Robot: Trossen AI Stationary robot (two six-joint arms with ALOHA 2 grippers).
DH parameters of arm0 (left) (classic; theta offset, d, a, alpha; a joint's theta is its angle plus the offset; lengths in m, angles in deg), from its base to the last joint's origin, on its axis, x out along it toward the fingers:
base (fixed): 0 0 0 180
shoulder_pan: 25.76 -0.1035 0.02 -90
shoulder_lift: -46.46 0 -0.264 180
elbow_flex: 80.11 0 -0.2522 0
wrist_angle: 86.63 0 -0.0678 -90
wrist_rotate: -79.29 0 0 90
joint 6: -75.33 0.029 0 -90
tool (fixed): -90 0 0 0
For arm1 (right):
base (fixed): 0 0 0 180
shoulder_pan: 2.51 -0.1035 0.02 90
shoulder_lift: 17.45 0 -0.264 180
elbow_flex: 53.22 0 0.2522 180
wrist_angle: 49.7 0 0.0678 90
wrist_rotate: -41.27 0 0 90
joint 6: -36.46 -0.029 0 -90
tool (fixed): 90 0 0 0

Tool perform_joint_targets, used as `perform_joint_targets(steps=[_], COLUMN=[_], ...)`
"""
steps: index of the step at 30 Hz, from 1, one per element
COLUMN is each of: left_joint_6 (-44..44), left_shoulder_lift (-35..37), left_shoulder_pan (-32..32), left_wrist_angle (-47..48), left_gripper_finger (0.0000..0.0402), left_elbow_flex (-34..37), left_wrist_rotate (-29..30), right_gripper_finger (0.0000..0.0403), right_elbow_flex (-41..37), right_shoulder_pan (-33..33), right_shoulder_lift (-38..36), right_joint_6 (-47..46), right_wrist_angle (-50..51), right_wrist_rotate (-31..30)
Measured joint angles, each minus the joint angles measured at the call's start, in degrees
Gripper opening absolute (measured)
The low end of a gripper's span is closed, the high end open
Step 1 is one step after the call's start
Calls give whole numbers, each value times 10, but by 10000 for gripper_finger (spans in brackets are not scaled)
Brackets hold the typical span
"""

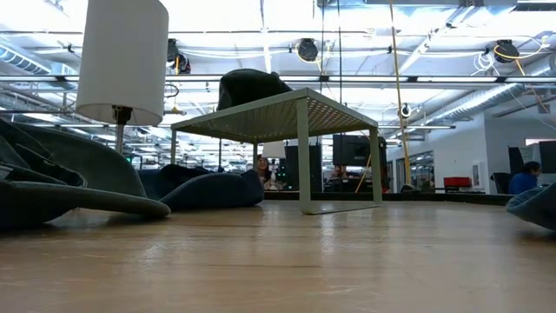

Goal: Pick & Place hat
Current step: Stack the right black cap on top of the black cap on the shelf

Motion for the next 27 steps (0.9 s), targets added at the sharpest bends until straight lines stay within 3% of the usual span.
perform_joint_targets(steps=[12, 27], left_joint_6=[0, 0], left_shoulder_lift=[2, 4], left_shoulder_pan=[8, 18], left_wrist_angle=[-34, -51], left_gripper_finger=[214, 25], left_elbow_flex=[0, 0], left_wrist_rotate=[0, 13], right_gripper_finger=[6, 17], right_elbow_flex=[0, 0], right_shoulder_pan=[-13, -13], right_shoulder_lift=[27, 26], right_joint_6=[-17, -32], right_wrist_angle=[-40, -12], right_wrist_rotate=[-23, -30])
